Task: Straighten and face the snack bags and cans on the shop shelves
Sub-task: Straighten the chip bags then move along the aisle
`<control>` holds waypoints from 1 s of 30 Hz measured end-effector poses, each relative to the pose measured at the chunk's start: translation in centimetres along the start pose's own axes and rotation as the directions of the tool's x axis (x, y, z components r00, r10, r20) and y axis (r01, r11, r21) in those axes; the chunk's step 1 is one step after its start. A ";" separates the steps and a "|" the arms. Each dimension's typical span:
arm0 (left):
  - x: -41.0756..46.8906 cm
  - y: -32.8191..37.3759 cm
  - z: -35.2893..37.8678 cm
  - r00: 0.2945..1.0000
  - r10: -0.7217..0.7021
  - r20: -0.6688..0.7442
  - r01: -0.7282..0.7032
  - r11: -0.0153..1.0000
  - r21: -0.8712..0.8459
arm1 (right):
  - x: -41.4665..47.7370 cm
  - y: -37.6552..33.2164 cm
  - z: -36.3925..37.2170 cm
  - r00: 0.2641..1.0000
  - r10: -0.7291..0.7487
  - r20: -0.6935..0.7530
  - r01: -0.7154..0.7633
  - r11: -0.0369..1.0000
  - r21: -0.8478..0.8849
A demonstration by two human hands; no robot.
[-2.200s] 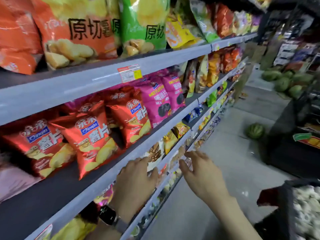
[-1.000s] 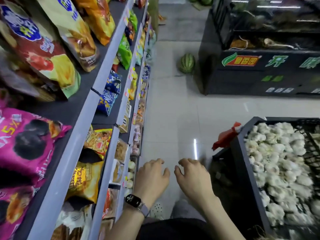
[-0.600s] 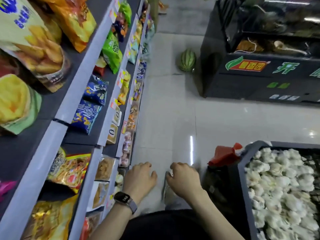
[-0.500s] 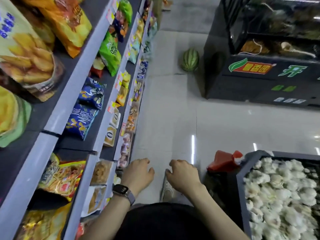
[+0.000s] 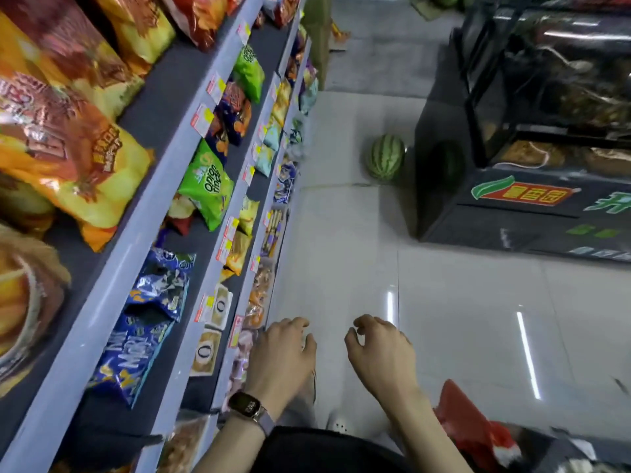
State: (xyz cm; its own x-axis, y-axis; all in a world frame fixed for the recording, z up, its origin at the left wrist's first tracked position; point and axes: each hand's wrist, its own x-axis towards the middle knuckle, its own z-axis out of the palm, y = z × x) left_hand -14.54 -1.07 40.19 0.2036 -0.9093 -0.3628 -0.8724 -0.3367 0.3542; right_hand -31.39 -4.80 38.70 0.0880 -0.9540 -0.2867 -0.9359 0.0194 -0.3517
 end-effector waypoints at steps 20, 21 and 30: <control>24.7 -0.4 -8.8 0.995 -0.097 0.015 0.097 0.994 -0.051 | 28.2 -9.1 -5.3 0.994 -0.048 0.094 0.056 0.995 -0.086; 26.2 0.4 -9.1 0.995 -0.097 0.015 0.098 0.994 -0.038 | 29.8 -9.0 -5.7 0.993 -0.054 0.102 0.063 0.994 -0.088; 40.9 10.9 -12.6 0.998 -0.052 0.023 0.052 0.999 -0.014 | 43.3 -6.1 -12.4 0.993 -0.078 0.086 0.085 0.994 -0.074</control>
State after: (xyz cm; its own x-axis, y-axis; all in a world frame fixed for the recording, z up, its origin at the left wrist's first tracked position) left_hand -10.15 -44.97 40.06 0.2381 -0.8847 -0.4008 -0.8546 -0.3869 0.3464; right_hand -26.11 -49.90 39.51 0.1899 -0.9234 -0.3336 -0.9477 -0.0836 -0.3081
